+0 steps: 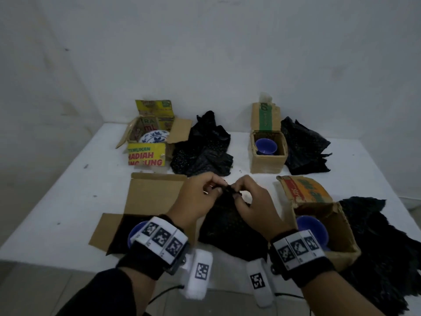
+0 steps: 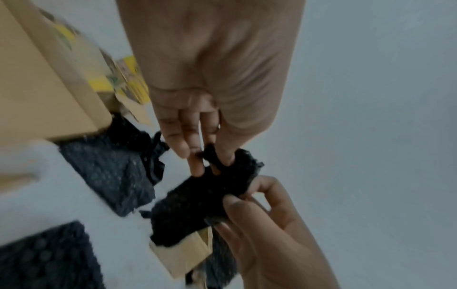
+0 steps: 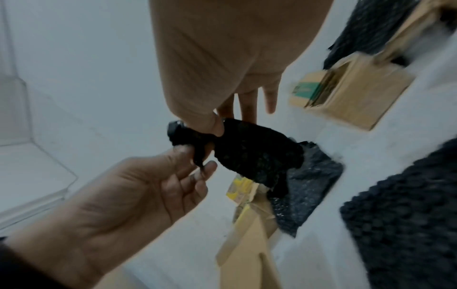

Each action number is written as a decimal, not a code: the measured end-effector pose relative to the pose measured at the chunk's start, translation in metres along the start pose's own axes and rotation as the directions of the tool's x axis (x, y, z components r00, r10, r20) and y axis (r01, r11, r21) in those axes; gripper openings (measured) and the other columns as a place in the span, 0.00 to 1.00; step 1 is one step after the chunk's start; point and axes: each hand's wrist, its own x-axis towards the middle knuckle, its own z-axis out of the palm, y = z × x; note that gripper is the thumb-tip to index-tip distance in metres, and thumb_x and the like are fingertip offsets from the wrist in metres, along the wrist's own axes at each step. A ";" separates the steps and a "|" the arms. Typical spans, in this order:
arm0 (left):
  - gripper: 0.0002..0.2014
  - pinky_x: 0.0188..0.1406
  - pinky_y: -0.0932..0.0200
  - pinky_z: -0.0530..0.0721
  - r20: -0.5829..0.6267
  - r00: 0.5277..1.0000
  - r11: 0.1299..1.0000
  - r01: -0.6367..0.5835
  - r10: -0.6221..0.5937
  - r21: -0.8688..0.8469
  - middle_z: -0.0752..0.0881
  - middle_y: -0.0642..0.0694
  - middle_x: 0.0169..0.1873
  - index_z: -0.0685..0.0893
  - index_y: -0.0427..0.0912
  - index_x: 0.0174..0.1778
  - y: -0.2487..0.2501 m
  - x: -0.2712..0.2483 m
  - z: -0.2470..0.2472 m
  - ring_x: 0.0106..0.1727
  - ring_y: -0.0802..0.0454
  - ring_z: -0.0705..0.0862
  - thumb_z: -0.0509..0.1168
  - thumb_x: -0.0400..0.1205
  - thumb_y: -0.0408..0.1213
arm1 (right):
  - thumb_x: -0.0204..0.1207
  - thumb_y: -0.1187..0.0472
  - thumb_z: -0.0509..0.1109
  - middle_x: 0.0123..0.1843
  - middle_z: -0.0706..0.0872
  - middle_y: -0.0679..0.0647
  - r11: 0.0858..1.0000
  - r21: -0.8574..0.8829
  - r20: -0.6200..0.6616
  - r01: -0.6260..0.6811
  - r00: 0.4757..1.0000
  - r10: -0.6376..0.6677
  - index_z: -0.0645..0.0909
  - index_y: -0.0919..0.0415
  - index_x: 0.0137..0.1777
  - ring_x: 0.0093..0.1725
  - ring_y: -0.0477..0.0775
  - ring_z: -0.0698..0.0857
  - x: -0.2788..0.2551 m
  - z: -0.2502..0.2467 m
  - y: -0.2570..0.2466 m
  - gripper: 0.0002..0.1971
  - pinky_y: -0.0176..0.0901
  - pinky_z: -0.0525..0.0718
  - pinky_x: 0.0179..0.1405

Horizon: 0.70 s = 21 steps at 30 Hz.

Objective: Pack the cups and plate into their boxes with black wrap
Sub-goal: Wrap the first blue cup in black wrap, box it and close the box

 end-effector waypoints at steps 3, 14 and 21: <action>0.18 0.41 0.61 0.80 -0.029 0.999 0.998 0.022 -0.024 -0.064 0.87 0.46 0.37 0.83 0.51 0.38 -0.012 -0.017 -0.047 0.38 0.47 0.83 0.66 0.74 0.19 | 0.73 0.68 0.65 0.36 0.80 0.49 0.994 0.087 0.010 0.062 0.998 -0.064 0.72 0.53 0.45 0.35 0.52 0.81 0.011 0.021 -0.036 0.09 0.54 0.81 0.35; 0.23 0.39 0.68 0.85 -0.046 0.988 0.965 0.154 -0.148 0.214 0.86 0.69 0.27 0.86 0.59 0.31 -0.110 -0.089 -0.121 0.39 0.66 0.87 0.71 0.68 0.19 | 0.71 0.69 0.68 0.51 0.89 0.56 0.979 -0.200 0.444 0.052 0.895 0.043 0.89 0.60 0.50 0.51 0.57 0.85 -0.001 0.130 -0.074 0.11 0.42 0.78 0.52; 0.17 0.41 0.67 0.82 -0.033 0.992 0.918 0.124 -0.120 0.376 0.89 0.57 0.35 0.89 0.59 0.33 -0.152 -0.117 -0.118 0.39 0.64 0.84 0.73 0.66 0.26 | 0.72 0.67 0.68 0.44 0.82 0.59 0.925 -0.353 0.545 0.142 0.835 0.080 0.90 0.59 0.45 0.41 0.63 0.83 -0.022 0.172 -0.058 0.09 0.45 0.75 0.34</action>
